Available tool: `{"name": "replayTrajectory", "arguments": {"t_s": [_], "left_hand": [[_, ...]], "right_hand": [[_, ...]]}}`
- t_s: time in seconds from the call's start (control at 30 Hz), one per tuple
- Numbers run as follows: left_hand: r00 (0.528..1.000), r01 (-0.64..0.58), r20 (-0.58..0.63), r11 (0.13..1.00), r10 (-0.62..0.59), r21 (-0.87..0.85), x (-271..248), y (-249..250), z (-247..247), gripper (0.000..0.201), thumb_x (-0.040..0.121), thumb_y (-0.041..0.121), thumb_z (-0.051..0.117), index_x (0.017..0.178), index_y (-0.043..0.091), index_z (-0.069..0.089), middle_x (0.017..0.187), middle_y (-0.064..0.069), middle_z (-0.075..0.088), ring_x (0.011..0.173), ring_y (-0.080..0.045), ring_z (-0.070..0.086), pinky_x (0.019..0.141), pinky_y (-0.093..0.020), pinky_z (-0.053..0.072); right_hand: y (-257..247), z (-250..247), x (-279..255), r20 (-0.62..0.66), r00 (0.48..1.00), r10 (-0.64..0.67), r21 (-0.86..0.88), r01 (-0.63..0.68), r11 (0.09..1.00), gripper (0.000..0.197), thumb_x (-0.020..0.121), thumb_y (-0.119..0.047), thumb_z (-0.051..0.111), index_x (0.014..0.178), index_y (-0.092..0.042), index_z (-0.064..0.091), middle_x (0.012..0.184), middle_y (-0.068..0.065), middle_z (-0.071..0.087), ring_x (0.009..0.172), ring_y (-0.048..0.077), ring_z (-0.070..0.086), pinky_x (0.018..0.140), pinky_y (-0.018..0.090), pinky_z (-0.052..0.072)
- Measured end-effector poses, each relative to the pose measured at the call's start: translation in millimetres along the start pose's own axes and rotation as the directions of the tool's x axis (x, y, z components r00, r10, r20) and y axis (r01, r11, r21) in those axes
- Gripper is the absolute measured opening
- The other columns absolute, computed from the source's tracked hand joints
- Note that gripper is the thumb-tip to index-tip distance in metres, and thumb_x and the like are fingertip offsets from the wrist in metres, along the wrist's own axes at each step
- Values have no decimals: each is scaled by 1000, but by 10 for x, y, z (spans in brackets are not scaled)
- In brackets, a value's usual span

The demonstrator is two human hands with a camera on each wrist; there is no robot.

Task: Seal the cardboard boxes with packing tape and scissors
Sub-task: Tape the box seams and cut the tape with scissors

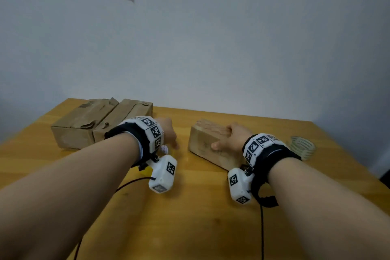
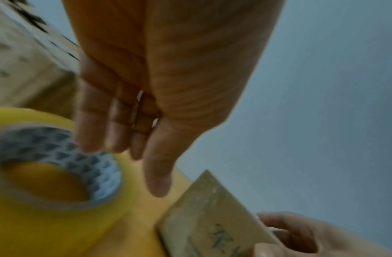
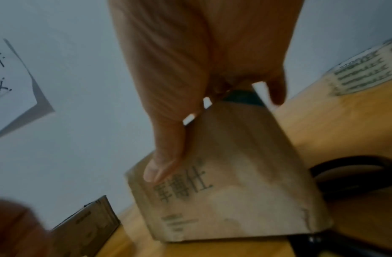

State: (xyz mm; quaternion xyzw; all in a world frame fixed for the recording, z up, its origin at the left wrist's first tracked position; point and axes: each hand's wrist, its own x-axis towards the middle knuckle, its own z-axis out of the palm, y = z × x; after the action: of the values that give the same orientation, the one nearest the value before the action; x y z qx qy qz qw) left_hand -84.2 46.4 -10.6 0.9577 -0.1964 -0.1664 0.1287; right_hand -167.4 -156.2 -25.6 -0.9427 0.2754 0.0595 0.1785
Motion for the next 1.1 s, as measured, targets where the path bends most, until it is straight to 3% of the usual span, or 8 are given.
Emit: {"name": "replayTrajectory", "arguments": {"t_s": [0.1, 0.23, 0.4, 0.53, 0.67, 0.87, 1.0, 1.1], "left_hand": [[990, -127, -68, 990, 122, -63, 102, 145, 19, 95, 73, 22, 82, 149, 17, 24, 146, -9, 36, 129, -29, 43, 104, -40, 41], [994, -108, -13, 977, 107, -186, 298, 162, 135, 112, 77, 7, 76, 153, 24, -4, 149, -12, 34, 129, -32, 44, 103, -43, 42], [997, -81, -30, 971, 76, -227, 463, 71, 203, 66, 77, 19, 76, 134, 14, 41, 124, -6, 58, 106, -24, 58, 93, -39, 50], [996, -75, 35, 971, 85, -225, 546, 88, 172, 72, 65, 21, 86, 122, 16, 42, 116, -2, 57, 104, -23, 57, 92, -39, 49], [990, -123, 41, 971, 134, -203, 639, 46, 176, 66, 74, 15, 75, 130, 15, 39, 122, -5, 57, 107, -23, 55, 92, -39, 49], [986, -106, 106, 970, 131, -217, 729, 18, 171, 68, 71, 22, 80, 125, 16, 38, 117, -3, 56, 104, -22, 55, 91, -38, 49], [985, -76, 134, 971, 108, -229, 721, 19, 160, 75, 55, 27, 90, 112, 21, 42, 107, 0, 58, 98, -20, 55, 89, -40, 49], [985, -68, 139, 965, 105, -252, 716, 21, 173, 80, 49, 29, 93, 110, 19, 43, 105, -3, 59, 96, -21, 55, 89, -42, 50]], "right_hand": [[-76, -29, 119, -81, 981, -176, 62, 181, 981, 101, 58, -54, 87, 143, -25, 41, 138, -1, 52, 124, 22, 51, 104, 42, 46], [-166, -83, 259, 103, 952, -288, 59, 283, 957, 90, 72, -36, 86, 148, -30, 38, 146, -1, 48, 128, 21, 50, 104, 35, 42], [-314, 27, 458, 21, 985, -174, 208, 166, 964, 72, 87, -72, 44, 143, -27, 45, 148, 2, 47, 131, 27, 48, 106, 40, 38], [-616, 257, 745, -93, 996, 3, 26, -1, 1000, 80, 83, -70, 10, 132, -22, 51, 140, 15, 52, 128, 40, 43, 106, 62, 28], [-854, 401, 721, -114, 993, -30, -117, 17, 993, 78, 93, -69, 10, 140, -17, 45, 146, 19, 45, 139, 39, 29, 112, 64, 9], [-911, 338, 588, 8, 979, -205, -256, 200, 946, 30, 101, -38, 34, 128, -28, 39, 122, 11, 51, 109, 39, 55, 93, 56, 34], [-775, 275, 744, 30, 983, -181, -215, 183, 959, 39, 105, -33, 32, 143, -28, 36, 137, 13, 46, 120, 38, 53, 100, 53, 42], [-393, 144, 811, -36, 996, -80, -256, 68, 964, 62, 100, -59, 17, 139, -21, 46, 139, 14, 52, 123, 37, 52, 103, 52, 38]]}}
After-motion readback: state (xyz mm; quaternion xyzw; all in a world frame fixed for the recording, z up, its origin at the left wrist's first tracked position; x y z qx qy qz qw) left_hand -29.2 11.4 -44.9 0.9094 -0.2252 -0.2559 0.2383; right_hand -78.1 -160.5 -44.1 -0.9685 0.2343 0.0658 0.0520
